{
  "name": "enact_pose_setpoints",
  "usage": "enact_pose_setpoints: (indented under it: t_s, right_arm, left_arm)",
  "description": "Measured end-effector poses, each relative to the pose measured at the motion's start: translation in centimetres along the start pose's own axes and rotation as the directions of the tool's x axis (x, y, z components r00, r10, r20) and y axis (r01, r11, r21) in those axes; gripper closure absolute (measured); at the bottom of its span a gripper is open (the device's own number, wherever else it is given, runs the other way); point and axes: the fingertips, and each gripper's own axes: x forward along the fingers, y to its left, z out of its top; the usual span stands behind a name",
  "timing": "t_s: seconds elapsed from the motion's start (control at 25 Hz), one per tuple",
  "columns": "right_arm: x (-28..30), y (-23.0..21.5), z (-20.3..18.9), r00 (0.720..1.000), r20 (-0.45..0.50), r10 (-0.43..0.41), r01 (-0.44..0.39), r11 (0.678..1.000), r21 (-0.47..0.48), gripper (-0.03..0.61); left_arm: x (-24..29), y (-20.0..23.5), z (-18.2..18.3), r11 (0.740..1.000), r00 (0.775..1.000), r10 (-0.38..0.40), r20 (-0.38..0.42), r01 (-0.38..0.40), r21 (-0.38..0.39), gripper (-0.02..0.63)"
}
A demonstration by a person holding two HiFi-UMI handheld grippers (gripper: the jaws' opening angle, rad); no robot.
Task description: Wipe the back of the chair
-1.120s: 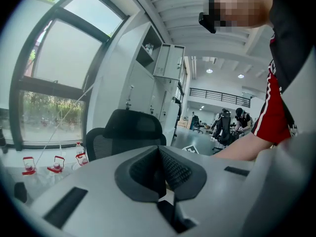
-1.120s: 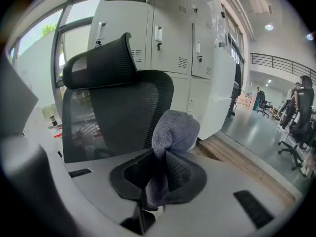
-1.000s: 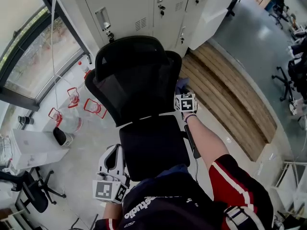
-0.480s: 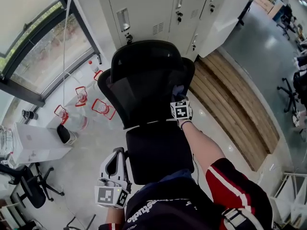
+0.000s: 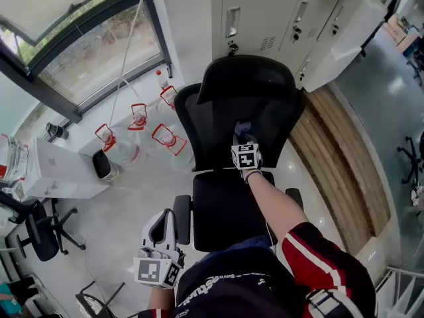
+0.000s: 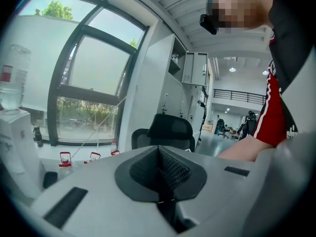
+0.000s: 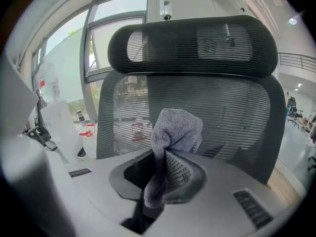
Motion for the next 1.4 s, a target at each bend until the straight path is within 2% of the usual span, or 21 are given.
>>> enact_pose_setpoints:
  t_s: [0.28, 0.6, 0.72, 0.84, 0.92, 1.0, 1.24, 1.4]
  right_arm:
    - [2.6, 10.0, 1.6, 0.994, 0.016, 0.107, -0.105, 0.993, -0.060, 0.516]
    - [4.6, 19.5, 2.6, 0.967, -0.014, 0.255, -0.255, 0.961, -0.109, 0.517]
    - [4.0, 22.2, 2.6, 0.938, -0.024, 0.346, -0.346, 0.930, -0.124, 0.517]
    - [2.3, 24.0, 2.6, 0.877, -0.019, 0.479, -0.478, 0.871, -0.109, 0.517]
    - [0.7, 24.1, 2.6, 0.849, -0.012, 0.528, -0.526, 0.842, -0.119, 0.517]
    - [-0.9, 22.9, 2.5, 0.847, -0.006, 0.532, -0.528, 0.839, -0.131, 0.517]
    - [-5.3, 15.3, 2.4, 0.898, 0.053, 0.437, -0.433, 0.898, -0.072, 0.517]
    - [-8.5, 7.5, 0.9, 0.944, 0.074, 0.322, -0.321, 0.947, -0.027, 0.517]
  left_arm:
    - [-3.8, 4.5, -0.5, 0.994, 0.995, 0.103, 0.007, -0.103, -0.028, 0.589]
    - [-6.1, 7.3, -0.7, 0.983, 0.985, 0.174, 0.014, -0.174, -0.051, 0.589]
    - [-6.6, 7.7, -0.5, 0.983, 0.984, 0.179, 0.022, -0.177, -0.055, 0.589]
    - [-6.6, 7.4, 0.2, 0.987, 0.987, 0.156, 0.043, -0.154, -0.053, 0.589]
    - [-6.3, 7.0, 0.6, 0.991, 0.990, 0.130, 0.057, -0.128, -0.049, 0.589]
    - [-5.6, 6.4, 0.9, 0.995, 0.993, 0.094, 0.068, -0.091, -0.048, 0.589]
    - [-2.2, 2.1, 2.1, 0.998, 0.994, -0.055, 0.090, 0.057, -0.019, 0.589]
    - [0.6, -2.8, 2.5, 0.981, 0.978, -0.193, 0.081, 0.192, 0.017, 0.589]
